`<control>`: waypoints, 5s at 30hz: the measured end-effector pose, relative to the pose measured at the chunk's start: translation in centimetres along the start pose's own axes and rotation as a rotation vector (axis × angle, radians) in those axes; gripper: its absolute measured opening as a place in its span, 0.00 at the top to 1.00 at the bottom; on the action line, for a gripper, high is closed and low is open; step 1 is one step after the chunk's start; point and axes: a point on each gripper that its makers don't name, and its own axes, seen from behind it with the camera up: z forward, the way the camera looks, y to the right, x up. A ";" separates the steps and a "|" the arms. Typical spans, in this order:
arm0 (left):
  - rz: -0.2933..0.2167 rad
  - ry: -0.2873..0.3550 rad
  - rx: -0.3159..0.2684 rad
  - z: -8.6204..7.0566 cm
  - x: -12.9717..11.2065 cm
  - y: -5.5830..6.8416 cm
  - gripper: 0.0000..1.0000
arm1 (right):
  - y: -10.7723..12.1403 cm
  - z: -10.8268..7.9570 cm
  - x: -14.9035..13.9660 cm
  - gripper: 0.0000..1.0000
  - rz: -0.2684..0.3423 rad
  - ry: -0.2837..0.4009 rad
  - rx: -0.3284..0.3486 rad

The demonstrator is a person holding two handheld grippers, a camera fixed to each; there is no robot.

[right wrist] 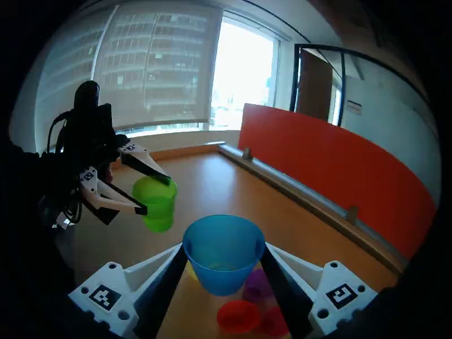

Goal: Pour water

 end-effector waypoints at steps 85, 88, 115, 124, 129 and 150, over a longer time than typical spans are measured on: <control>-0.052 -0.298 -0.028 2.3 -15.3 1.0 0.10 | -7.4 6.9 -15.7 0.10 -0.044 -0.205 0.167; -0.056 -0.297 -0.027 2.2 -15.4 0.9 0.10 | -7.4 6.8 -15.7 0.10 -0.045 -0.206 0.167; -0.025 -0.332 -0.037 1.6 -16.4 1.8 0.07 | -6.9 5.2 -17.0 0.01 -0.077 -0.249 0.133; -0.029 -0.344 -0.033 1.5 -16.7 1.7 0.07 | -6.8 4.9 -16.8 0.00 -0.097 -0.245 0.119; -0.030 -0.340 -0.022 1.3 -16.6 1.6 0.07 | -6.5 4.8 -16.2 0.00 -0.100 -0.233 0.108; -0.007 -0.289 0.007 0.6 -14.0 1.4 0.07 | -6.4 4.0 -13.2 0.00 -0.126 -0.171 0.090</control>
